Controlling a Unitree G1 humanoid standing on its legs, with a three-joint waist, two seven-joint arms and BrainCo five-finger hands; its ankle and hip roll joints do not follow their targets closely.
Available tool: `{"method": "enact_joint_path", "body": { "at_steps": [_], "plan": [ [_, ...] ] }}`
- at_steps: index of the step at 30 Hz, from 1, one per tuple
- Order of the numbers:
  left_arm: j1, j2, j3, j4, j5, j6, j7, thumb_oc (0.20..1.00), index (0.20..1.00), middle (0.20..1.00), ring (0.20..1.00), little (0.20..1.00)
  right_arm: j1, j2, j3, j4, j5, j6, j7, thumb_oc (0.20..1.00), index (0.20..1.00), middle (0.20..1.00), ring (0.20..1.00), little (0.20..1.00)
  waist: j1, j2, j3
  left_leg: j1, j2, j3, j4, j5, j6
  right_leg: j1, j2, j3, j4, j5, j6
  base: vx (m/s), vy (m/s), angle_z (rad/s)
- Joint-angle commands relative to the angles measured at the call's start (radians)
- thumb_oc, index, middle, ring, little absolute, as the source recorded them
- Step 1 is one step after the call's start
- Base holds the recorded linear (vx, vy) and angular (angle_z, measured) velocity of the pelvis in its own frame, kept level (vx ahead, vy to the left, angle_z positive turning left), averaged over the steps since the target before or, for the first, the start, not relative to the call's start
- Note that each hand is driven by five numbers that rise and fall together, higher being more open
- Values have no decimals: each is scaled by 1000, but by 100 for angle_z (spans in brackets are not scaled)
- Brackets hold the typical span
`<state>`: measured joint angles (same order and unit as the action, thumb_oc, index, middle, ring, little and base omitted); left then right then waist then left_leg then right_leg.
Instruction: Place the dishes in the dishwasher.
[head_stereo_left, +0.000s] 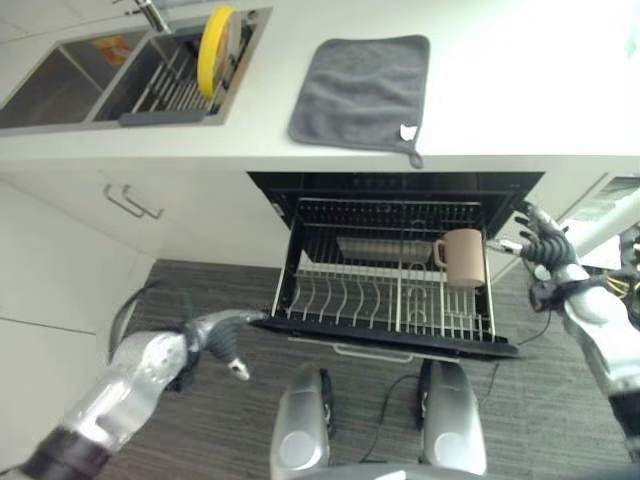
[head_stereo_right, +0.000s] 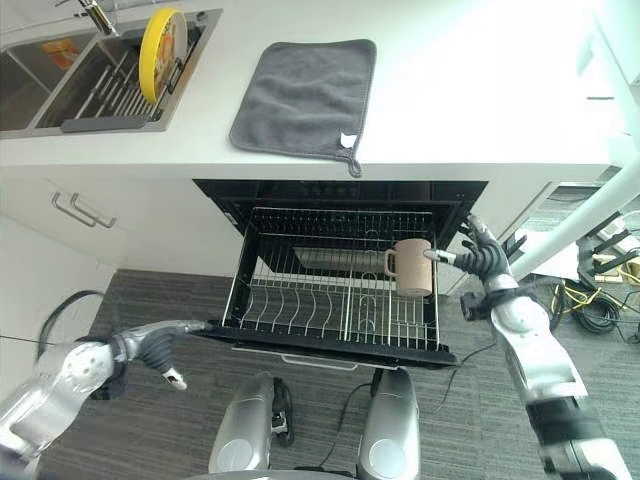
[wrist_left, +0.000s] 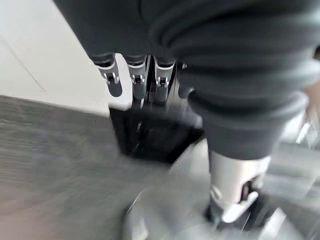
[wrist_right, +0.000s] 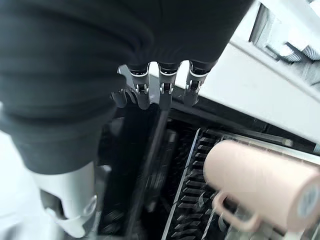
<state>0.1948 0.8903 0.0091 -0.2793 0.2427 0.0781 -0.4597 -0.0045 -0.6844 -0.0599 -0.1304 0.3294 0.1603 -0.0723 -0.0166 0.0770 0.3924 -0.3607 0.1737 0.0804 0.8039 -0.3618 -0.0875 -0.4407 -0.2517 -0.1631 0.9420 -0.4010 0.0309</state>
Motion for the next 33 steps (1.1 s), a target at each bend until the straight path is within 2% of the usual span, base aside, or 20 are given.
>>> {"method": "enact_joint_path", "body": {
  "at_steps": [1, 2, 3, 4, 6, 8, 9, 12, 14, 17, 20, 21, 23, 24, 28, 31, 32, 33],
  "plan": [
    [-40, -45, 99, -33, -309, -178, 250, 1000, 1000, 1000, 1000, 1000, -38, 69, -89, 10, 10, -130, 31, 1000, 1000, 1000, 1000, 1000, 2, -38, -4, 0, -18, -12, -62, 85, 79, 88, 27, 25, -105, 70, 13, 83, -57, 15],
    [-32, -86, 139, -26, -340, -245, 315, 1000, 1000, 1000, 1000, 1000, -1, 96, -110, -19, 1, -149, 35, 1000, 1000, 1000, 1000, 1000, 3, -45, -10, 7, -19, -13, -73, 89, 78, 95, 33, 25, -118, 73, 12, 113, -97, 13],
    [-15, -178, 185, -33, -375, -342, 393, 1000, 1000, 1000, 1000, 1000, 41, 133, -134, -68, 6, -164, 30, 1000, 1000, 1000, 1000, 1000, 6, -57, -17, 31, -19, -10, -110, 100, 78, 117, 48, 24, -149, 79, 9, 103, -100, 3],
    [-6, -246, 197, -44, -361, -409, 454, 1000, 1000, 1000, 1000, 1000, 65, 154, -146, -113, -11, -157, 19, 1000, 1000, 1000, 1000, 1000, 6, -65, -27, 50, -19, -3, -145, 112, 76, 130, 62, 24, -177, 86, 9, 79, -83, -14],
    [-5, -288, 203, -67, -341, -464, 507, 1000, 1000, 1000, 1000, 1000, 87, 157, -154, -163, -5, -138, 14, 1000, 1000, 1000, 1000, 1000, 2, -73, -38, 76, -14, 12, -185, 127, 72, 147, 75, 21, -208, 94, 9, 39, -34, -12],
    [-2, -293, 207, -71, -330, -490, 535, 1000, 1000, 1000, 1000, 1000, 94, 158, -156, -171, -8, -136, 9, 1000, 1000, 1000, 1000, 1000, 1, -74, -42, 86, -13, 17, -199, 132, 70, 155, 81, 21, -221, 98, 9, 31, -9, -7],
    [-4, -301, 218, -79, -359, -523, 604, 1000, 1000, 1000, 1000, 1000, 101, 154, -159, -186, 2, -124, -5, 1000, 1000, 1000, 1000, 1000, -2, -77, -51, 111, -10, 29, -236, 145, 66, 169, 91, 21, -247, 103, 11, 30, 4, -13],
    [-5, -330, 244, -83, -433, -547, 645, 1000, 1000, 1000, 1000, 1000, 125, 162, -158, -227, -45, -119, 13, 1000, 1000, 1000, 1000, 1000, -3, -83, -69, 154, -11, 44, -305, 168, 60, 198, 98, 16, -302, 117, 20, 37, 14, -7],
    [0, -349, 256, -96, -418, -572, 651, 1000, 1000, 1000, 1000, 1000, 148, 165, -164, -258, -68, -121, 25, 1000, 1000, 1000, 1000, 1000, -3, -91, -83, 187, -13, 56, -364, 189, 56, 222, 102, 12, -357, 137, 30, 3, 14, -7],
    [-10, -355, 259, -114, -405, -589, 676, 1000, 1000, 1000, 1000, 1000, 152, 163, -181, -258, 11, -145, 4, 1000, 1000, 1000, 1000, 1000, 4, -106, -117, 272, -36, 67, -531, 245, 47, 300, 113, -5, -530, 206, 56, -15, 27, 0],
    [-24, -353, 259, -111, -418, -606, 669, 1000, 1000, 1000, 1000, 1000, 142, 168, -186, -262, 4, -181, -22, 1000, 1000, 1000, 1000, 1000, 9, -111, -137, 329, -62, 65, -638, 278, 45, 362, 117, -10, -662, 259, 78, -36, 94, 1],
    [-29, -355, 258, -115, -422, -603, 662, 1000, 1000, 1000, 1000, 1000, 138, 168, -189, -268, 14, -184, -29, 1000, 1000, 1000, 1000, 1000, 9, -115, -141, 341, -71, 68, -660, 283, 46, 375, 111, -11, -700, 279, 86, -62, 204, 1],
    [-39, -355, 256, -116, -434, -608, 632, 1000, 1000, 1000, 1000, 1000, 122, 178, -202, -271, 140, -198, -18, 1000, 1000, 1000, 1000, 1000, 13, -121, -151, 370, -91, 78, -702, 289, 53, 402, 97, -19, -766, 329, 108, -31, 263, 3],
    [-45, -355, 248, -115, -431, -613, 615, 1000, 1000, 1000, 1000, 1000, 117, 204, -209, -269, 197, -225, -19, 1000, 1000, 1000, 1000, 1000, 17, -126, -155, 380, -110, 84, -720, 285, 62, 413, 74, -30, -798, 374, 126, 8, 267, 2],
    [-55, -352, 251, -123, -464, -602, 568, 1000, 1000, 1000, 1000, 1000, 119, 264, -199, -318, 168, -257, -31, 1000, 1000, 1000, 1000, 1000, 23, -137, -162, 423, -145, 91, -789, 282, 72, 408, 4, -58, -860, 503, 161, 28, 228, 10],
    [-60, -344, 250, -126, -465, -595, 565, 1000, 1000, 1000, 1000, 1000, 109, 269, -191, -335, 159, -257, -33, 1000, 1000, 1000, 1000, 1000, 33, -131, -165, 448, -145, 101, -833, 290, 74, 397, -10, -112, -839, 510, 166, -74, 189, 10],
    [-68, -340, 248, -126, -475, -586, 571, 1000, 1000, 1000, 1000, 1000, 102, 263, -191, -344, 163, -265, -46, 1000, 1000, 1000, 1000, 1000, 38, -122, -172, 451, -139, 98, -858, 305, 81, 404, 15, -132, -787, 463, 155, -197, 183, -4],
    [-76, -335, 244, -119, -483, -585, 575, 1000, 1000, 1000, 1000, 1000, 98, 256, -192, -347, 169, -269, -55, 1000, 1000, 1000, 1000, 1000, 34, -118, -177, 453, -139, 85, -871, 315, 86, 410, 50, -112, -756, 423, 145, -223, 144, -16]
  ]
}}
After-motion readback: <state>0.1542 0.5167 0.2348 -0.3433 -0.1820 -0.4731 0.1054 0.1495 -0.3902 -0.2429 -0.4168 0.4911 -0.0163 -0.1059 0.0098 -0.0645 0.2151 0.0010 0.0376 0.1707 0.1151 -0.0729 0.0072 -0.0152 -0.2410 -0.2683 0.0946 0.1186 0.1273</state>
